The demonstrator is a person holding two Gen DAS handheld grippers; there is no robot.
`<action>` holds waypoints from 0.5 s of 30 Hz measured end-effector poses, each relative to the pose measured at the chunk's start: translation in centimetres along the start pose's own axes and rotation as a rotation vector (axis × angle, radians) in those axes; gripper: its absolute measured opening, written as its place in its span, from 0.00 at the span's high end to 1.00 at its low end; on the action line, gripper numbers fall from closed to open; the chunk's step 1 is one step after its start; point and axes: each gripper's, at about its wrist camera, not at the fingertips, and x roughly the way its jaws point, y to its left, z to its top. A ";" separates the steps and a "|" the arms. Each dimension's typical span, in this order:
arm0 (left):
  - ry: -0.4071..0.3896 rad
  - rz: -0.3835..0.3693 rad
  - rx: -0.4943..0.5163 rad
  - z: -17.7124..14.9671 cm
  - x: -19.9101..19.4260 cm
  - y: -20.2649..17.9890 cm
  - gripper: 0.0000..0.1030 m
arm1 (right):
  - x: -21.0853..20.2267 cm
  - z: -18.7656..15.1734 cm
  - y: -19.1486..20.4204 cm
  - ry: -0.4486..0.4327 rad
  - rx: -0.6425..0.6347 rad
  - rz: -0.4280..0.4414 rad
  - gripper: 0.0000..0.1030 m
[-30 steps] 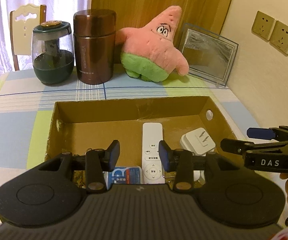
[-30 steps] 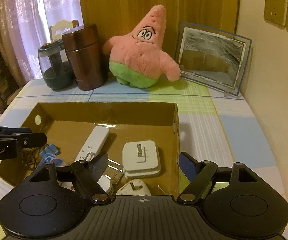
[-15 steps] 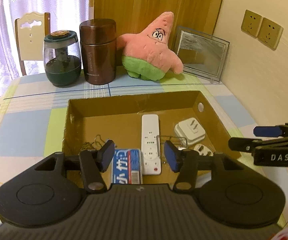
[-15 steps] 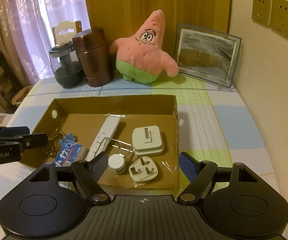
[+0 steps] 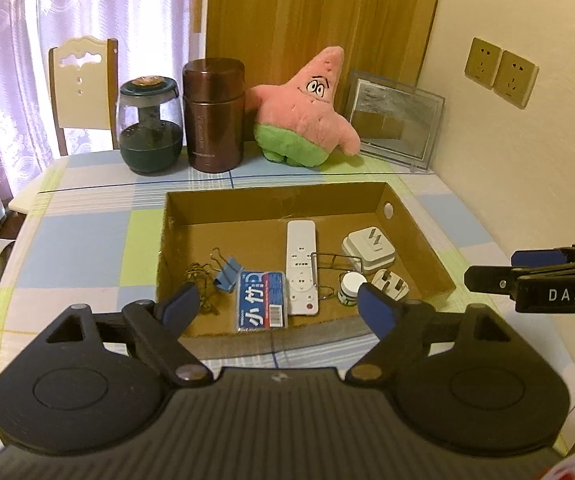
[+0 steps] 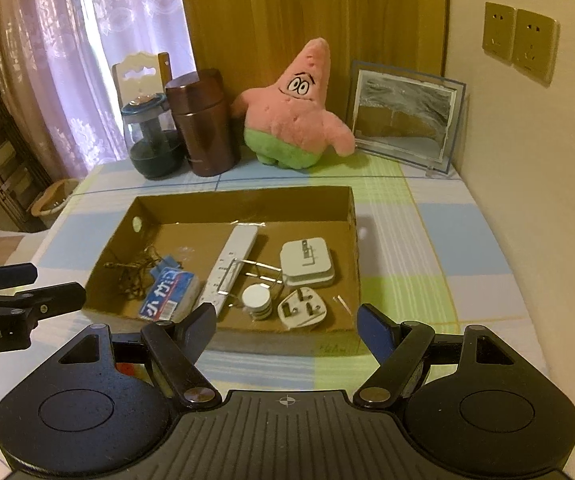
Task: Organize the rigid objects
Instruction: 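Withdraw both open tools from the box toward the red figurine and white lid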
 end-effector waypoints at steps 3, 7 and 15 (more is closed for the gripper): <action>-0.006 0.005 -0.007 -0.7 -1.5 0.2 0.19 | -1.0 -0.7 0.5 -0.005 0.003 0.004 0.27; -0.012 0.014 -0.005 -1.6 -3.3 0.2 0.19 | -2.2 -1.7 1.2 -0.016 0.007 0.011 0.27; -0.021 0.018 -0.014 -3.6 -6.7 0.1 0.19 | -5.3 -4.1 2.6 -0.045 0.005 0.020 0.27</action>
